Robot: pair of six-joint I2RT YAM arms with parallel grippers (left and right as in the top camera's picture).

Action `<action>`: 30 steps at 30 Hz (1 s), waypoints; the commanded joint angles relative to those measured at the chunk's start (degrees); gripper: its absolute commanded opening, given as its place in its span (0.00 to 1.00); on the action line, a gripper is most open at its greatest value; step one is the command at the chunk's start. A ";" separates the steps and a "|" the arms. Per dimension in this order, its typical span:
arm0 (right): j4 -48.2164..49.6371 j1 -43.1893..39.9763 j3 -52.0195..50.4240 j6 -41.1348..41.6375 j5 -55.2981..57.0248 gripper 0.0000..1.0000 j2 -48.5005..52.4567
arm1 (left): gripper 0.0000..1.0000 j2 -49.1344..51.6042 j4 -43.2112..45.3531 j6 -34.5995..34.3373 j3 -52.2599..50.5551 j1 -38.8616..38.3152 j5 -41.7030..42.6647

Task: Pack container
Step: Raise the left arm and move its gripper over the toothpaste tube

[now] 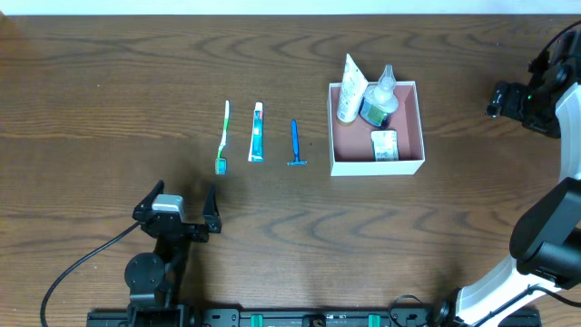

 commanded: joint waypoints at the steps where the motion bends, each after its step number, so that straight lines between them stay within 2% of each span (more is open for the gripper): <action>1: 0.13 -0.44 -0.17 1.20 -0.50 0.99 -0.13 | 0.98 -0.24 -1.70 -2.32 -0.57 0.20 10.93; 4: 0.13 -0.44 -0.20 1.20 -0.50 0.99 -0.13 | 0.98 0.13 -3.19 -2.36 1.31 0.20 18.43; 7: 0.13 -0.48 -0.20 1.20 -0.50 0.99 -0.13 | 0.98 2.29 -6.12 -2.25 6.27 0.20 18.88; 10: 0.13 -0.46 -0.17 1.20 -0.50 0.99 -0.13 | 0.98 7.63 -11.45 0.96 14.62 0.20 18.23; 13: 0.13 -0.48 -0.20 1.20 -0.50 0.99 -0.13 | 0.98 17.59 -22.36 3.69 26.58 0.20 14.34; 15: 0.13 -0.48 -0.20 1.20 -0.50 0.99 -0.13 | 0.98 24.68 -28.65 4.63 33.90 0.20 15.32; 19: 0.13 -0.48 -0.20 1.20 -0.50 0.99 -0.13 | 0.98 34.67 -31.80 4.24 42.53 0.17 19.74; 21: 0.13 -0.48 -0.20 1.20 -0.50 0.99 -0.13 | 0.98 38.53 -32.44 4.24 45.62 0.20 19.34; 24: 0.13 -0.48 -0.20 1.20 -0.50 0.99 -0.13 | 0.98 45.79 -38.62 4.11 52.04 0.20 14.58; 28: 0.13 -0.48 -0.20 1.20 -0.50 0.99 -0.13 | 0.98 62.18 -55.95 4.00 67.30 0.17 7.28; 30: 0.13 -0.48 -0.20 1.20 -0.50 0.99 -0.13 | 0.98 69.11 -60.35 3.93 72.98 0.17 7.23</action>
